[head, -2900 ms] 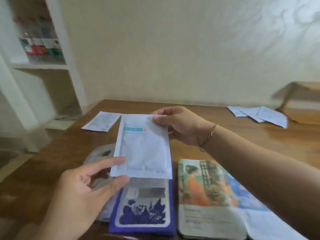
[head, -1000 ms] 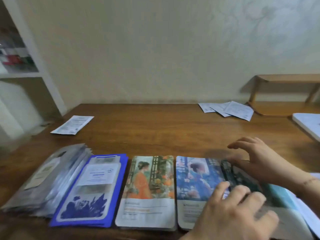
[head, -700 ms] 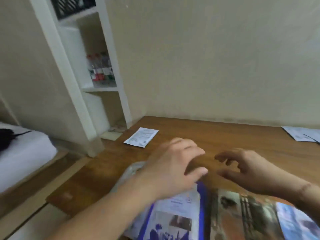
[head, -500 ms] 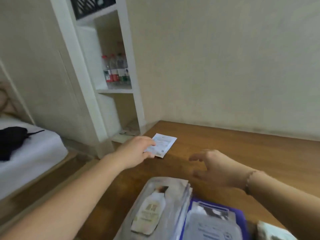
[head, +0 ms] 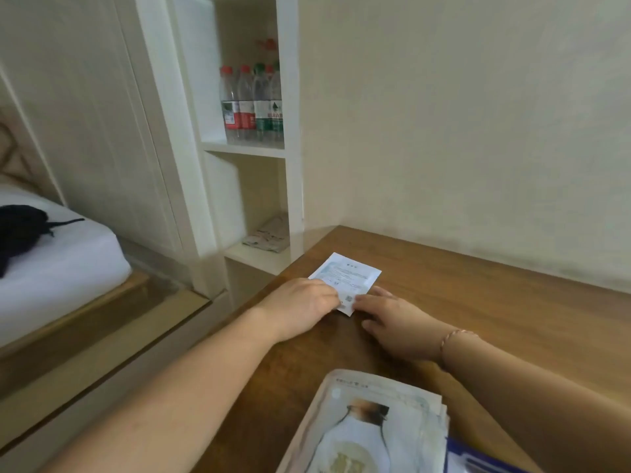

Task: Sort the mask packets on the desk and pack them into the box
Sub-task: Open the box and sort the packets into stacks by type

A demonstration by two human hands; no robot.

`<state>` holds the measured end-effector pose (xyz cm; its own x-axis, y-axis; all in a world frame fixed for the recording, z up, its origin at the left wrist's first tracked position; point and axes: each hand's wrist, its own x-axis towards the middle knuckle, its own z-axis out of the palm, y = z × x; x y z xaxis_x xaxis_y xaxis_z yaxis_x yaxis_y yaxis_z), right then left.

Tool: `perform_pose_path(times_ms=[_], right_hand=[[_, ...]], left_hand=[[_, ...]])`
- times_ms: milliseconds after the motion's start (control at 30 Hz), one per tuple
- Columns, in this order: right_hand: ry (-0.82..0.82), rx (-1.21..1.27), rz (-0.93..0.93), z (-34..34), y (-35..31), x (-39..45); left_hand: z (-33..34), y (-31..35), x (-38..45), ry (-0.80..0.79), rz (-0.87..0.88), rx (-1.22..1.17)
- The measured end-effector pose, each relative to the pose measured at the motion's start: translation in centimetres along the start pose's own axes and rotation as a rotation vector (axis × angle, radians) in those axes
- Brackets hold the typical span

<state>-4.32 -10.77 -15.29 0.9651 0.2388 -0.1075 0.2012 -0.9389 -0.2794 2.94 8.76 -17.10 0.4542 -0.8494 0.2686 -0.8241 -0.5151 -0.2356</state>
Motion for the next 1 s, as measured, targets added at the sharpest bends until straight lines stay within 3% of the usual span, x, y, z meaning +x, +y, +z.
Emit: perform_pose_path(times_ms=[100, 267, 367, 467, 533, 633, 733, 867, 1000], right_hand=[[0.053, -0.004, -0.035, 0.1, 0.2, 0.1], [0.399, 0.190, 0.138, -1.1, 0.9, 0.3], [0.514, 0.559, 0.248, -1.3, 1.2, 0.6], [0.501, 1.009, 0.222, -1.0, 0.8, 0.5], [0.448, 1.142, 0.192, -1.2, 0.2, -0.1], [0.408, 1.180, 0.201, -2.4, 0.5, -1.3], [0.276, 1.161, 0.138, -5.0, 1.5, -3.5], [0.126, 1.071, 0.046, -7.5, 1.9, -6.5], [0.204, 1.092, 0.059, -8.1, 2.1, -9.7]], left_hand=[[0.3, -0.1, -0.3, 0.134, 0.003, -0.025], [-1.2, 1.2, -1.4, 0.502, -0.507, -0.517], [-2.2, 1.6, -1.6, 0.631, -0.752, -0.873], [-3.1, 2.6, -1.7, 0.685, -0.869, -1.274], [-3.9, 3.5, -1.6, 0.712, -0.977, -1.450], [-5.6, 4.3, -1.7, 0.573, -1.065, -1.670], [-7.8, 4.8, -2.4, 0.294, -0.963, -1.797], [-11.0, 6.3, -2.3, -0.066, -0.753, -1.729], [-12.7, 9.6, -1.1, -0.131, -0.598, -1.566]])
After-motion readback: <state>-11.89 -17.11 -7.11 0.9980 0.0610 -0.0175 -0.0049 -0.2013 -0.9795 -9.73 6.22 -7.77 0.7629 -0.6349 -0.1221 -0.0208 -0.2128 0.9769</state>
